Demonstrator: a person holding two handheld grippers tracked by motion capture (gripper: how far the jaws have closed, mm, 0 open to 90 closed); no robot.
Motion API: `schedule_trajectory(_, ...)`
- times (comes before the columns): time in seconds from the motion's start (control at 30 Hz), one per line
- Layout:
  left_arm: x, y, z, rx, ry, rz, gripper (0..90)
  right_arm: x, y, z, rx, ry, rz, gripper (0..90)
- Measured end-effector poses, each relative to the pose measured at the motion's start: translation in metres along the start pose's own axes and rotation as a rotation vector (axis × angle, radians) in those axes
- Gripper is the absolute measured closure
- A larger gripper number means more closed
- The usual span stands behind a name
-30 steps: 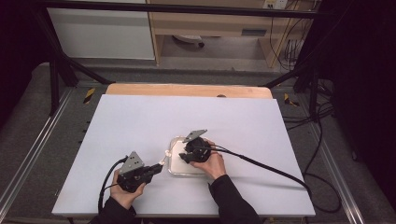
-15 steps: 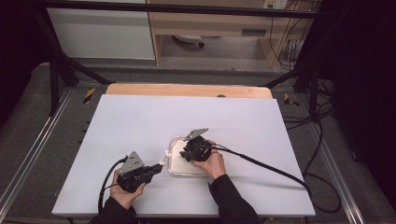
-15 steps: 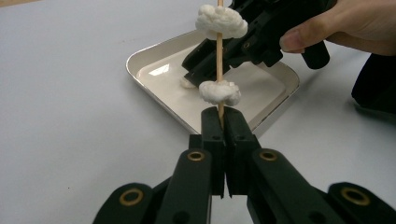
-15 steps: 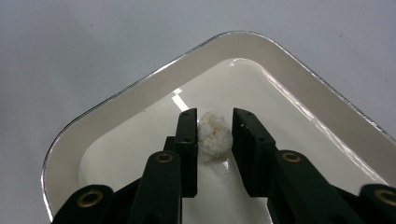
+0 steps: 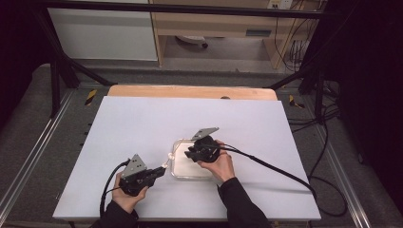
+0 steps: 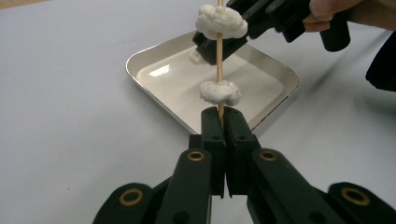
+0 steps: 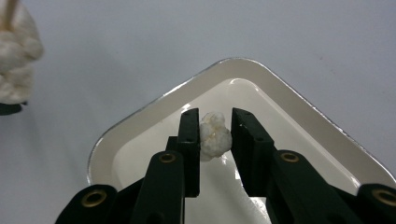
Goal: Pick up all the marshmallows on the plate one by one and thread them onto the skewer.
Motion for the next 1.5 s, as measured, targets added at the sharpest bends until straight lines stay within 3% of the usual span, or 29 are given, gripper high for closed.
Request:
schedule_trajectory(0.33,0.001,-0.001,0.003,-0.015,-0.015,0.003,88.1,0.003,0.033,0.010,0.032,-0.068,0.078,73.8)
schedule_trajectory(0.8,0.002,-0.004,0.009,-0.022,-0.037,0.004,88.1,0.016,0.078,0.021,0.101,-0.171,0.238,73.6)
schedule_trajectory(1.23,0.002,-0.006,0.015,-0.041,-0.057,0.005,88.1,0.027,0.098,0.020,0.151,-0.211,0.315,73.7)
schedule_trajectory(1.5,0.003,-0.007,0.018,-0.056,-0.073,0.011,88.1,0.033,0.101,0.016,0.228,-0.249,0.353,73.6)
Point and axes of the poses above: each handheld gripper's, and its own axes: y roughly backward along the jaws, x roughly out of its top, z roughly to its right, the point moved 8 cm from there along -y, roughly forward along the jaws, and after that the axes turned 7 degrees about -x, right-handed, at the moved point
